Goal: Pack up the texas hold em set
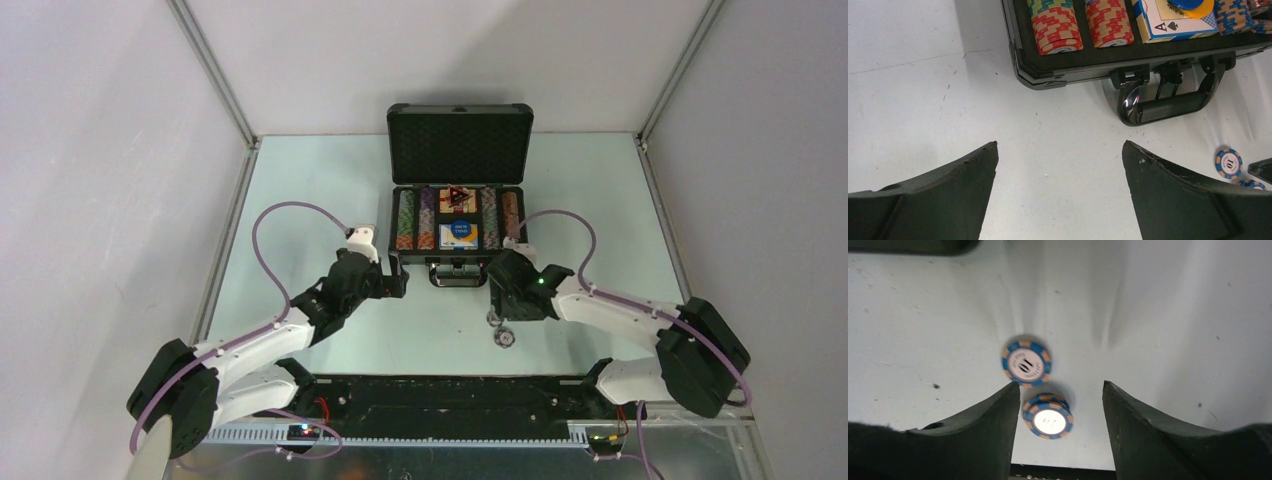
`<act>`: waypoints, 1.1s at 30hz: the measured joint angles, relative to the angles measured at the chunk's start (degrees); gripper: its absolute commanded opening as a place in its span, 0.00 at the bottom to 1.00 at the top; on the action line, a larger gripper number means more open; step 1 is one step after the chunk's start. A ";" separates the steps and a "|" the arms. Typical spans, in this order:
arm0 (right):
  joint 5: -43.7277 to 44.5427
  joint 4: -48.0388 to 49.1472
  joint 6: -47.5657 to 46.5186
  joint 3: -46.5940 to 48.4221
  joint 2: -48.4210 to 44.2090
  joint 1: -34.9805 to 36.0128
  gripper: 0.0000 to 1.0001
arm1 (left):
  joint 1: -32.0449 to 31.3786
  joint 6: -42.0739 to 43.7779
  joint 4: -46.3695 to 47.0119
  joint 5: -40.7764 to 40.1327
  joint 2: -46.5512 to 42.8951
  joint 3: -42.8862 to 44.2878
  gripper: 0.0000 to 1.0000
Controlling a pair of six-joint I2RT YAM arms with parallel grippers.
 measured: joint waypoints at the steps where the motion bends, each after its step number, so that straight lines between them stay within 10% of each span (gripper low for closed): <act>1: -0.20 0.70 -0.50 1.03 1.49 0.11 0.65 | 0.00 0.02 -0.02 0.00 0.00 0.00 0.98; 33: -1.81 6.10 -3.76 6.23 14.14 2.29 0.53 | 0.00 0.42 0.00 0.00 0.00 0.00 0.98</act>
